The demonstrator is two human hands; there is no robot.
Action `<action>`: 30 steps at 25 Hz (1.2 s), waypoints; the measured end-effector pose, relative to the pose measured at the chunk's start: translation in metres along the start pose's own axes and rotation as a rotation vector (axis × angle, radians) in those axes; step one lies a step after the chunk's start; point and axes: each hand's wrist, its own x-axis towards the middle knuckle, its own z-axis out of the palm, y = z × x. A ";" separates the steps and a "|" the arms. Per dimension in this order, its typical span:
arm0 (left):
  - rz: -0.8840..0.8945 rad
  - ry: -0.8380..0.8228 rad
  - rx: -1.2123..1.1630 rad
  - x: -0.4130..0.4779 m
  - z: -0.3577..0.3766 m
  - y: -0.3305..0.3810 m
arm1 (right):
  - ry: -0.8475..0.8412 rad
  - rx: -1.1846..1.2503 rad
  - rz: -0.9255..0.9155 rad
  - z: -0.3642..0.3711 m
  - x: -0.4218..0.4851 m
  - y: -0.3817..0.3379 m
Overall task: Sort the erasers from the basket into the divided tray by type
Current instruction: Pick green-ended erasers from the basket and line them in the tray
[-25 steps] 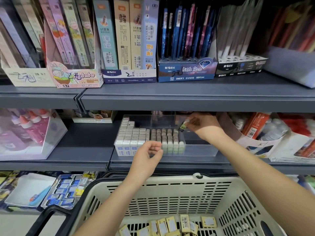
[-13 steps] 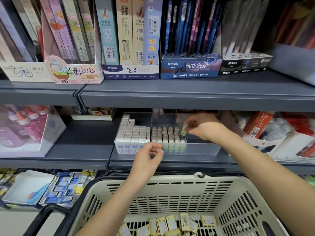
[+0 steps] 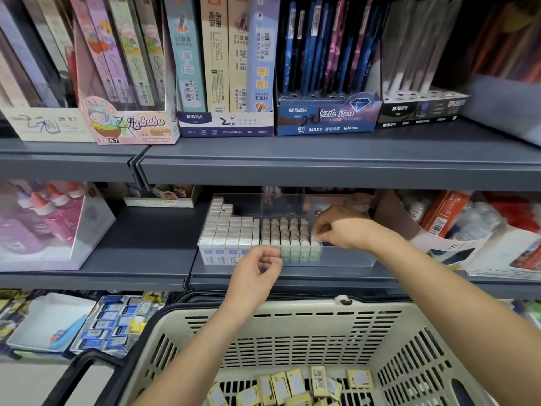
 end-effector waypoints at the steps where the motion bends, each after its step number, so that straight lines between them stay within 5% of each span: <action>1: -0.001 0.000 -0.001 0.000 0.000 0.000 | -0.032 0.011 0.001 0.003 0.001 0.002; 5: -0.008 0.000 0.002 0.001 0.000 -0.001 | -0.087 0.003 -0.002 0.008 0.005 0.006; 9: -0.012 -0.008 0.012 0.002 -0.001 -0.001 | 0.152 0.015 0.085 0.006 0.016 0.006; 16: -0.002 -0.017 -0.007 0.002 -0.002 -0.001 | 0.239 -0.130 0.237 0.025 0.041 -0.007; 24: -0.007 -0.018 -0.011 0.001 -0.002 -0.001 | 0.128 0.174 0.389 0.033 0.056 -0.004; 30: -0.011 -0.021 0.007 0.002 -0.002 -0.002 | 0.134 0.156 0.363 0.037 0.054 0.003</action>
